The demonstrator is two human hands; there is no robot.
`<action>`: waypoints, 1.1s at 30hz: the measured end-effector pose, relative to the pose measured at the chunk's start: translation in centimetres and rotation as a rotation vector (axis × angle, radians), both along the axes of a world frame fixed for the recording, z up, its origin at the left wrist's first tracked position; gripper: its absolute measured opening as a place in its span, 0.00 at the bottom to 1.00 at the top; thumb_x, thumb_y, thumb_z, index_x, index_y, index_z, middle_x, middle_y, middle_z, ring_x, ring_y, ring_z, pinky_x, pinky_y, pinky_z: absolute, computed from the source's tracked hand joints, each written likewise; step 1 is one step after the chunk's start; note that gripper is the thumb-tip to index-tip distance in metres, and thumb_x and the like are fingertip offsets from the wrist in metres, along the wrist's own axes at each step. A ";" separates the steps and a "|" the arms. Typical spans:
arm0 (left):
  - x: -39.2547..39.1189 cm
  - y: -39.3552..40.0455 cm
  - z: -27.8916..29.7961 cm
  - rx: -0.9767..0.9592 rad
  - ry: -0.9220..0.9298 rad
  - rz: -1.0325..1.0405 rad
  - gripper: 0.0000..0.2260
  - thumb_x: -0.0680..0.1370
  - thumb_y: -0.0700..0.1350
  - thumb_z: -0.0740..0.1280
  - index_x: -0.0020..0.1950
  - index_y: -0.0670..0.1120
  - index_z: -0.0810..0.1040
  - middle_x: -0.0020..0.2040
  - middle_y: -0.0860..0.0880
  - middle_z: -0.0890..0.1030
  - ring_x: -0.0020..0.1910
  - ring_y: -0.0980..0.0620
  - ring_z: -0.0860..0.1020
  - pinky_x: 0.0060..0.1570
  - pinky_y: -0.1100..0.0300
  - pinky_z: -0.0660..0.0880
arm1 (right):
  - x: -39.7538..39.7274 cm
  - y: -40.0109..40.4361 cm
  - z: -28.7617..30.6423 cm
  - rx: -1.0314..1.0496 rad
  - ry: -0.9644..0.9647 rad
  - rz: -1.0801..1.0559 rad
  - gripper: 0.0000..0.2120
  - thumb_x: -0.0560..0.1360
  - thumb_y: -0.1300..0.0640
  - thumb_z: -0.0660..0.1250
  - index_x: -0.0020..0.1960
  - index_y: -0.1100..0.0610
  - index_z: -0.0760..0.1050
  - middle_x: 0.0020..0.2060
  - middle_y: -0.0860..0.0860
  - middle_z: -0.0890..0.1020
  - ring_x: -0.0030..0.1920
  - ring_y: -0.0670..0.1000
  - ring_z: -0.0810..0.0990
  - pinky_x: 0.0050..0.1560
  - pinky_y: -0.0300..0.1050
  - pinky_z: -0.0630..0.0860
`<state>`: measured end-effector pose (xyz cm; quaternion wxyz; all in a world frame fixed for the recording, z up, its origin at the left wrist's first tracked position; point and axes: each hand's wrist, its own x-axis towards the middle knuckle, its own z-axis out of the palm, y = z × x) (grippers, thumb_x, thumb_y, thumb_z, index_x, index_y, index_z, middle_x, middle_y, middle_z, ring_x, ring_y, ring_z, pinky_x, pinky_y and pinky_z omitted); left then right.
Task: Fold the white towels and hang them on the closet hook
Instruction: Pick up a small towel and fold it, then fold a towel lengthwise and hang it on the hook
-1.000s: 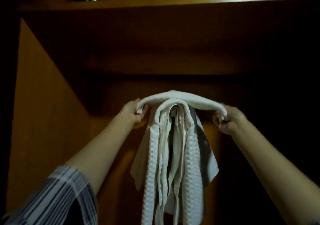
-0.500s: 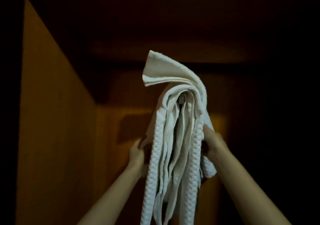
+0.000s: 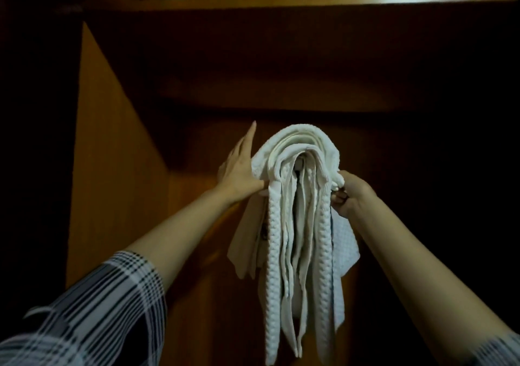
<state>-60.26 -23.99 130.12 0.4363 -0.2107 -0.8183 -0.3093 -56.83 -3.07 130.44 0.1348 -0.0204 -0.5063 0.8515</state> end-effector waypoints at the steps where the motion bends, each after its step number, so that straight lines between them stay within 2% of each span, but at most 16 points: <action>1: -0.2 0.3 -0.2 0.027 -0.026 0.011 0.53 0.63 0.63 0.74 0.75 0.61 0.40 0.77 0.50 0.55 0.74 0.45 0.58 0.66 0.42 0.61 | 0.0 0.1 0.1 -0.011 0.005 0.010 0.13 0.77 0.63 0.61 0.33 0.55 0.70 0.16 0.46 0.69 0.14 0.42 0.59 0.15 0.32 0.55; 4: -1.0 1.2 -1.2 0.176 -0.100 -0.070 0.43 0.70 0.59 0.71 0.77 0.56 0.48 0.74 0.47 0.64 0.72 0.42 0.63 0.66 0.44 0.62 | 0.2 0.9 0.0 -0.008 0.014 0.040 0.14 0.77 0.62 0.61 0.32 0.54 0.70 0.17 0.45 0.69 0.15 0.41 0.59 0.17 0.32 0.55; 7: -1.3 1.8 -2.0 0.373 -0.048 -0.149 0.27 0.76 0.56 0.63 0.73 0.49 0.64 0.66 0.46 0.74 0.66 0.44 0.71 0.61 0.51 0.69 | 0.4 1.7 -0.3 0.015 0.005 0.079 0.15 0.77 0.61 0.61 0.32 0.55 0.70 0.18 0.46 0.71 0.16 0.41 0.62 0.17 0.32 0.57; 10: -1.0 2.4 -1.5 0.486 0.019 -0.153 0.24 0.77 0.56 0.64 0.70 0.48 0.68 0.52 0.52 0.79 0.55 0.50 0.76 0.51 0.58 0.71 | 0.3 2.3 -0.4 0.047 -0.006 0.107 0.12 0.78 0.61 0.61 0.35 0.56 0.71 0.18 0.47 0.72 0.16 0.41 0.64 0.17 0.31 0.59; 12: -1.3 2.5 -1.0 0.443 -0.011 -0.103 0.25 0.76 0.54 0.66 0.71 0.49 0.66 0.46 0.57 0.77 0.58 0.48 0.74 0.57 0.52 0.70 | -0.1 2.5 -0.4 0.045 -0.002 0.112 0.10 0.78 0.61 0.61 0.37 0.56 0.71 0.18 0.47 0.72 0.16 0.41 0.64 0.17 0.31 0.60; 13: -1.6 2.5 -1.1 0.388 -0.046 -0.075 0.25 0.77 0.53 0.65 0.72 0.50 0.64 0.48 0.55 0.78 0.61 0.46 0.72 0.61 0.48 0.68 | -0.2 2.5 -0.6 0.051 0.000 0.106 0.10 0.78 0.61 0.60 0.37 0.57 0.71 0.17 0.47 0.72 0.16 0.41 0.64 0.17 0.31 0.59; 15: -2.2 2.2 -1.6 0.271 -0.074 -0.082 0.24 0.79 0.51 0.64 0.73 0.51 0.62 0.57 0.49 0.79 0.61 0.46 0.72 0.58 0.54 0.68 | -0.7 2.5 -1.0 0.061 0.002 0.080 0.09 0.78 0.62 0.60 0.39 0.56 0.71 0.16 0.46 0.71 0.15 0.41 0.64 0.17 0.31 0.59; 17: -2.6 1.9 -2.6 0.173 -0.057 -0.207 0.21 0.80 0.49 0.62 0.72 0.49 0.64 0.60 0.49 0.78 0.58 0.51 0.75 0.53 0.61 0.69 | -1.2 2.4 -1.6 0.066 0.001 0.078 0.09 0.78 0.62 0.60 0.40 0.55 0.72 0.17 0.46 0.72 0.16 0.41 0.65 0.18 0.31 0.60; 19: -3.1 2.2 -4.2 0.136 -0.092 -0.308 0.18 0.80 0.46 0.61 0.70 0.47 0.68 0.61 0.49 0.78 0.58 0.52 0.75 0.57 0.60 0.72 | -2.0 2.0 -2.6 0.084 -0.007 0.099 0.10 0.79 0.62 0.59 0.39 0.56 0.72 0.21 0.48 0.75 0.20 0.43 0.68 0.19 0.33 0.62; 21: -3.6 2.8 -6.1 0.292 -0.245 -0.404 0.10 0.81 0.44 0.58 0.56 0.45 0.77 0.50 0.49 0.82 0.50 0.48 0.79 0.51 0.56 0.77 | -2.7 1.0 -3.6 0.104 -0.025 0.093 0.09 0.78 0.62 0.61 0.40 0.58 0.74 0.27 0.52 0.77 0.27 0.47 0.71 0.26 0.36 0.69; 23: -3.2 3.6 -7.5 0.458 -0.341 -0.482 0.17 0.82 0.41 0.55 0.36 0.48 0.76 0.33 0.55 0.80 0.35 0.53 0.78 0.36 0.62 0.75 | -3.0 -0.3 -4.3 0.184 -0.050 0.000 0.05 0.75 0.62 0.65 0.50 0.62 0.76 0.38 0.56 0.80 0.37 0.52 0.78 0.42 0.45 0.79; 24: -2.9 4.0 -7.8 0.473 -0.357 -0.487 0.20 0.83 0.40 0.54 0.33 0.49 0.74 0.30 0.56 0.79 0.32 0.56 0.76 0.33 0.64 0.73 | -3.1 -0.7 -4.3 0.225 -0.062 -0.058 0.13 0.74 0.60 0.68 0.57 0.64 0.75 0.44 0.57 0.81 0.43 0.54 0.80 0.50 0.50 0.79; 27: -1.2 3.8 -7.0 0.288 -0.338 -0.410 0.17 0.82 0.38 0.55 0.37 0.48 0.74 0.35 0.54 0.77 0.34 0.59 0.75 0.37 0.63 0.72 | -2.4 -1.2 -3.8 0.321 -0.099 -0.107 0.25 0.73 0.57 0.70 0.67 0.64 0.69 0.59 0.59 0.78 0.57 0.58 0.78 0.59 0.55 0.76; 29: -0.3 2.6 -5.9 0.007 -0.333 -0.328 0.10 0.81 0.38 0.57 0.47 0.47 0.77 0.44 0.53 0.78 0.42 0.59 0.76 0.43 0.68 0.72 | -1.5 -0.9 -3.1 0.365 -0.084 -0.129 0.17 0.74 0.57 0.69 0.58 0.64 0.73 0.56 0.58 0.77 0.50 0.56 0.79 0.56 0.50 0.75; 31: 0.3 0.9 -5.2 -0.208 -0.359 -0.202 0.12 0.80 0.38 0.59 0.63 0.42 0.73 0.60 0.47 0.77 0.57 0.51 0.75 0.51 0.65 0.69 | -0.3 -0.8 -3.1 0.465 -0.047 -0.348 0.10 0.74 0.57 0.70 0.49 0.60 0.71 0.54 0.57 0.75 0.46 0.53 0.76 0.48 0.47 0.73; 33: 1.4 -0.9 -5.6 -0.247 -0.403 -0.147 0.21 0.80 0.42 0.60 0.73 0.43 0.64 0.71 0.46 0.68 0.69 0.48 0.67 0.60 0.63 0.64 | 1.4 -1.0 -4.1 0.609 0.080 -0.670 0.17 0.71 0.59 0.71 0.56 0.57 0.70 0.58 0.54 0.73 0.51 0.52 0.75 0.46 0.45 0.73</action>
